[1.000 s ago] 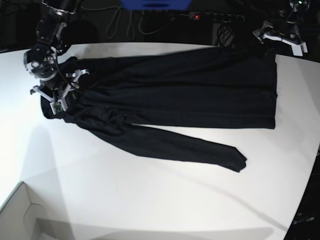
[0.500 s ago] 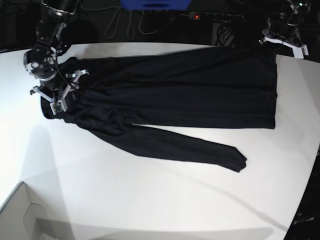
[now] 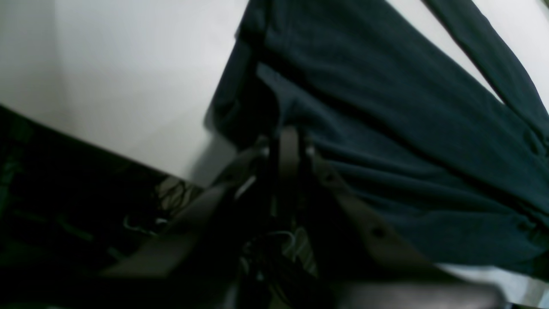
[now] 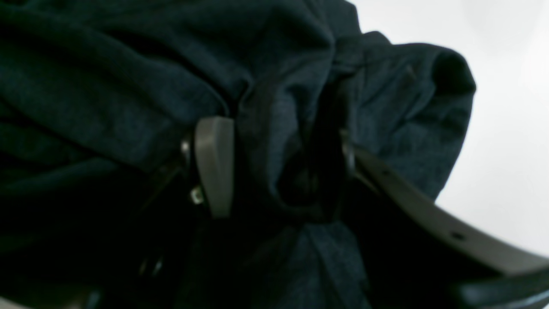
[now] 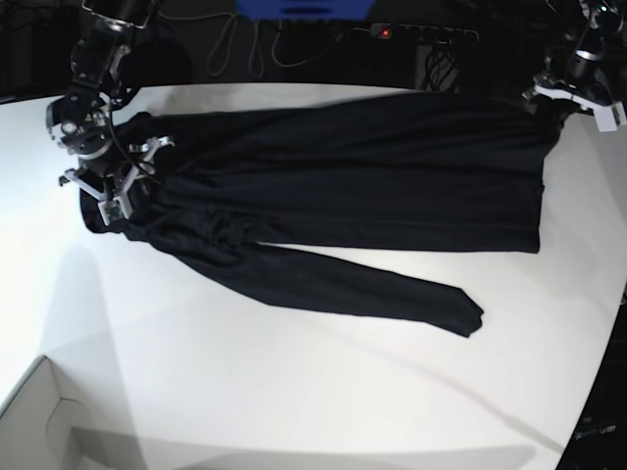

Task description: Layout the t-shirt on the table in an organized manner, then fold the t-shirt properly

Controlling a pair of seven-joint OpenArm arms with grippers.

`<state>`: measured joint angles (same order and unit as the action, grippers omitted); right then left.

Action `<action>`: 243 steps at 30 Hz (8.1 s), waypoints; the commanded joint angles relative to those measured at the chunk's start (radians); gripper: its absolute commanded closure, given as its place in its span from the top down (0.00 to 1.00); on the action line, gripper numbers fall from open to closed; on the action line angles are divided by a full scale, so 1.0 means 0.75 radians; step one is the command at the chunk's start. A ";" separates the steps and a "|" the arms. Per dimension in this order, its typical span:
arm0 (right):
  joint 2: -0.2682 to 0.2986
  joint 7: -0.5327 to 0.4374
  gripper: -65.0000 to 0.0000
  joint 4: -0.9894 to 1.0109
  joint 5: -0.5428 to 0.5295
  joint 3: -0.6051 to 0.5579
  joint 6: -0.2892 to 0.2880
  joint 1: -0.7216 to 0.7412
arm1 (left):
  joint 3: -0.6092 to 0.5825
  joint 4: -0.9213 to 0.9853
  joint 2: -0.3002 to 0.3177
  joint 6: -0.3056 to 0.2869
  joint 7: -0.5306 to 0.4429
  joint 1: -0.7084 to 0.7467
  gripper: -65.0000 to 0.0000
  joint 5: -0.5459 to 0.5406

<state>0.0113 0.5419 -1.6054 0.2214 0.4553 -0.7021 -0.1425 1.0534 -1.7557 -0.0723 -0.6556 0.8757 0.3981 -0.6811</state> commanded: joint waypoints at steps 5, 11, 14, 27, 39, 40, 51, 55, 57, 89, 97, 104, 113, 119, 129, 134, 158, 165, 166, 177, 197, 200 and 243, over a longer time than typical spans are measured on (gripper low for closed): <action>0.011 -0.001 0.48 -0.015 0.002 0.000 0.005 0.009 | 0.008 -0.037 0.014 0.061 -0.025 -0.049 0.00 -0.038; 0.011 -0.001 0.47 -0.015 0.002 0.002 0.005 0.007 | 0.008 -0.029 0.018 0.112 -0.027 -0.114 0.00 -0.038; 0.011 -0.001 0.47 -0.015 0.002 0.002 0.005 0.003 | 0.008 -0.039 0.011 0.112 -0.027 -0.149 0.00 -0.038; 0.009 -0.001 0.47 -0.015 0.002 0.002 0.005 0.003 | 0.026 0.065 0.046 0.116 -0.027 -0.327 0.00 -0.022; 0.009 -0.001 0.47 -0.015 0.002 0.002 0.005 0.011 | 0.071 0.421 0.167 0.116 -0.029 -0.427 0.00 -0.022; 0.009 -0.001 0.47 -0.015 0.002 0.002 0.005 0.011 | 0.071 0.439 0.169 0.116 -0.033 -0.427 0.01 -0.022; 0.013 -0.003 0.47 -0.021 0.002 0.002 0.005 0.013 | 0.067 0.509 0.161 0.114 -0.025 -0.534 0.07 0.195; 0.013 -0.003 0.48 -0.021 0.002 0.004 0.005 0.015 | 0.067 0.507 0.159 0.114 -0.025 -0.526 0.35 0.199; 0.013 -0.003 0.48 -0.023 0.002 0.008 0.005 0.015 | 0.071 0.505 0.159 0.110 -0.025 -0.513 0.48 0.197; -0.073 0.068 0.57 -0.262 0.056 -0.097 0.005 0.195 | 0.069 0.315 0.226 0.114 -0.025 -0.583 0.51 0.107; -0.120 0.142 0.57 0.133 0.144 -0.324 0.005 0.502 | 0.069 0.313 0.228 0.114 -0.025 -0.548 0.51 0.138; -0.127 0.046 0.57 0.536 0.148 -0.395 0.005 0.698 | 0.074 0.315 0.253 0.114 -0.025 -0.546 0.51 0.201; -0.133 -0.010 0.57 0.789 0.146 -0.393 0.005 0.844 | 0.071 0.315 0.255 0.114 -0.025 -0.550 0.51 0.201; -0.145 -0.153 0.57 0.922 0.146 -0.393 0.005 0.864 | 0.076 0.315 0.255 0.114 -0.025 -0.546 0.51 0.201; -0.137 -0.210 0.57 0.959 0.146 -0.393 0.005 0.866 | 0.078 0.315 0.255 0.114 -0.027 -0.517 0.51 0.201; -0.137 -0.210 0.30 0.959 0.146 -0.393 0.005 0.864 | 0.078 0.315 0.253 0.114 -0.027 -0.517 0.51 0.201; -0.224 0.150 0.00 0.002 0.146 -0.534 0.005 0.463 | 0.071 0.315 0.255 0.110 -0.029 -0.530 0.51 0.201; -0.224 0.234 0.00 -0.375 0.146 -0.764 0.005 0.199 | 0.071 0.315 0.255 0.110 -0.027 -0.550 0.51 0.199; -0.224 0.244 0.00 -0.410 0.146 -0.798 0.005 0.175 | 0.069 0.315 0.255 0.110 -0.027 -0.550 0.51 0.193; -0.224 0.254 0.00 -0.465 0.146 -0.999 0.005 -0.016 | -0.023 0.315 0.253 0.112 -0.027 -0.636 0.51 0.201; -0.224 0.252 0.00 -0.389 0.146 -1.060 0.005 -0.032 | -0.174 0.317 0.253 0.112 -0.029 -0.681 0.51 0.201; -0.224 0.263 0.11 -0.389 0.146 -1.060 0.005 -0.032 | -0.174 0.317 0.253 0.112 -0.029 -0.681 0.51 0.201; -0.165 0.260 0.47 -0.520 0.148 -0.708 0.005 -0.073 | -1.105 1.358 0.144 0.652 -0.778 -1.170 0.51 0.201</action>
<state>-0.1104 0.7567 -1.9774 0.3370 -0.0738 -0.7025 -0.2058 0.2230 -0.7250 0.0307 -0.1543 0.3035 -0.4564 -0.5243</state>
